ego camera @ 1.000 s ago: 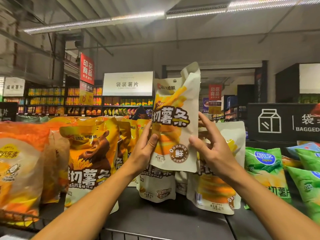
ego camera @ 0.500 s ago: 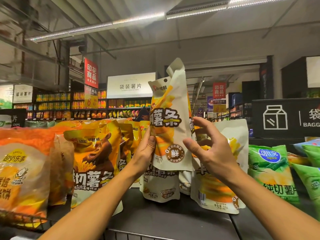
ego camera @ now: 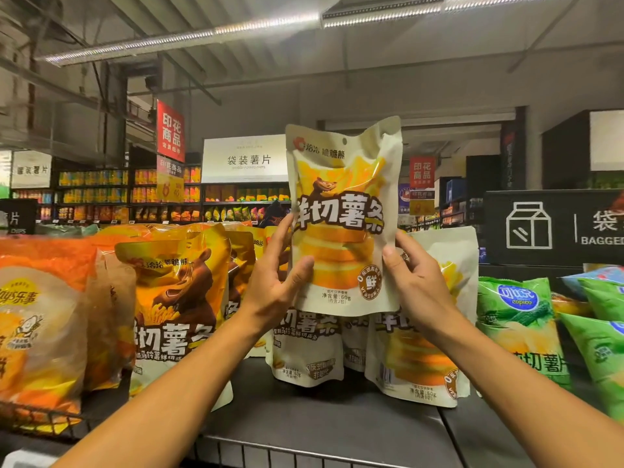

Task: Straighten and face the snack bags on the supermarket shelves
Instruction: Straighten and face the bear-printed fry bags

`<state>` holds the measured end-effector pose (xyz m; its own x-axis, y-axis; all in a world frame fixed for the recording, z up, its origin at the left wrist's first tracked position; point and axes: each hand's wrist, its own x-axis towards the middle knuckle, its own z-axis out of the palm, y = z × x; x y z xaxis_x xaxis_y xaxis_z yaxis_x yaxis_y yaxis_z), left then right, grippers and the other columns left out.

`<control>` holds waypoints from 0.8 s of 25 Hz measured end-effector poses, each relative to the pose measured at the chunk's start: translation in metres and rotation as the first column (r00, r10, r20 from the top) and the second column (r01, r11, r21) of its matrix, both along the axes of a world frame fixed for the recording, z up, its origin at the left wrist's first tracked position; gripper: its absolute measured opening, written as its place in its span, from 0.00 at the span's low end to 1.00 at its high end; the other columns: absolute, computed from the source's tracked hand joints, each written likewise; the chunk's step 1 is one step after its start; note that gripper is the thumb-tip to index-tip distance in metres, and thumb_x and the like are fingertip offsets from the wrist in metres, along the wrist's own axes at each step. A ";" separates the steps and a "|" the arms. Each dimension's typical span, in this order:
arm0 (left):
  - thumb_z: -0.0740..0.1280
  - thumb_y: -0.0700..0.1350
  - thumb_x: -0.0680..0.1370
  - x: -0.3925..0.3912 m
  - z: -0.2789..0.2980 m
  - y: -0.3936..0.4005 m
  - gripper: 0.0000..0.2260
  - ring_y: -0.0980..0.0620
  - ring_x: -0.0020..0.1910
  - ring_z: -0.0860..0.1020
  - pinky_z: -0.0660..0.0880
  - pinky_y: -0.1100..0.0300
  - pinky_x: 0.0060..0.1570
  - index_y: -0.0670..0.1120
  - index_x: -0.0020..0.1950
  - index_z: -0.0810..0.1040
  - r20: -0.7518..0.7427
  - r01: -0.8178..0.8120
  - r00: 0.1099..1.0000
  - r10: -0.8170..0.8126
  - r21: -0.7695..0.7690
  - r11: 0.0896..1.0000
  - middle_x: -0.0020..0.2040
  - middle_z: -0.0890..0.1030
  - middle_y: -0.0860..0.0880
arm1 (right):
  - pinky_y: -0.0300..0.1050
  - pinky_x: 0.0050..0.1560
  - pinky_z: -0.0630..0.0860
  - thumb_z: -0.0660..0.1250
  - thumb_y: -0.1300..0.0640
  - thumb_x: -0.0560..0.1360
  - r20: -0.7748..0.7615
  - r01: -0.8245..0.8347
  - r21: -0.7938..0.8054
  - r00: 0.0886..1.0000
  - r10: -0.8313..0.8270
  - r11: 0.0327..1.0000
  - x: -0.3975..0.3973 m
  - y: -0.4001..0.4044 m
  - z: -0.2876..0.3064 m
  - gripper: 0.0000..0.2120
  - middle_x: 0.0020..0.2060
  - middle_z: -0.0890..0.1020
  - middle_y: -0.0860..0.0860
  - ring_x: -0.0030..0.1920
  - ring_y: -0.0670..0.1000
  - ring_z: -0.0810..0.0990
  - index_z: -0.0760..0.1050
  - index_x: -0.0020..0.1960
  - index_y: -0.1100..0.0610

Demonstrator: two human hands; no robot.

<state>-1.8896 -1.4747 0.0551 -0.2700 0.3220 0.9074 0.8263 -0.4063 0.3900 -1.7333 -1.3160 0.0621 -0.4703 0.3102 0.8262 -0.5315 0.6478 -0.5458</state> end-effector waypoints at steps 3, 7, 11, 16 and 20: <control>0.62 0.72 0.72 0.006 -0.002 -0.001 0.34 0.59 0.68 0.73 0.74 0.60 0.63 0.71 0.75 0.52 -0.091 0.012 0.996 -0.012 -0.004 1.000 0.69 0.72 0.67 | 0.56 0.69 0.73 0.57 0.56 0.85 -0.017 0.029 -0.112 0.999 -0.031 0.993 -0.004 0.012 0.000 0.16 0.66 0.79 0.50 0.68 0.51 0.76 0.72 0.71 0.54; 0.61 0.71 0.73 0.013 -0.004 0.000 0.33 0.62 0.67 0.73 0.76 0.63 0.59 0.63 0.74 0.55 -0.178 0.004 0.984 -0.013 -0.048 0.999 0.68 0.70 0.71 | 0.60 0.71 0.70 0.55 0.57 0.85 -0.004 0.047 -0.183 0.999 -0.048 0.982 -0.005 0.019 0.001 0.18 0.68 0.78 0.55 0.70 0.54 0.74 0.68 0.74 0.59; 0.60 0.71 0.74 0.018 -0.001 -0.002 0.26 0.67 0.64 0.72 0.75 0.69 0.56 0.69 0.70 0.59 -0.242 -0.013 0.970 0.006 -0.028 1.000 0.66 0.68 0.74 | 0.60 0.66 0.75 0.54 0.58 0.86 -0.035 -0.013 -0.184 0.999 0.007 0.983 -0.004 0.016 0.000 0.13 0.59 0.83 0.51 0.62 0.52 0.80 0.76 0.63 0.53; 0.60 0.71 0.74 0.015 -0.002 -0.003 0.27 0.65 0.63 0.74 0.75 0.68 0.56 0.68 0.71 0.58 -0.175 0.010 0.984 -0.021 -0.065 0.998 0.64 0.71 0.73 | 0.54 0.70 0.73 0.56 0.56 0.85 -0.049 -0.020 -0.143 0.999 0.013 0.989 -0.003 0.013 0.001 0.15 0.62 0.82 0.43 0.66 0.44 0.77 0.73 0.70 0.50; 0.60 0.64 0.76 0.004 -0.005 0.002 0.23 0.59 0.63 0.77 0.77 0.59 0.58 0.68 0.71 0.60 -0.095 0.039 0.994 -0.048 -0.104 0.994 0.64 0.76 0.66 | 0.37 0.69 0.71 0.61 0.40 0.79 -0.065 -0.028 -0.085 0.998 0.022 0.996 0.002 0.012 0.000 0.21 0.63 0.78 0.34 0.67 0.39 0.74 0.70 0.70 0.44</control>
<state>-1.8855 -1.4731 0.0500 -0.1662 0.4238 0.8904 0.8446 -0.4048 0.3503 -1.7308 -1.3037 0.0624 -0.4256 0.3701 0.8257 -0.5827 0.5860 -0.5630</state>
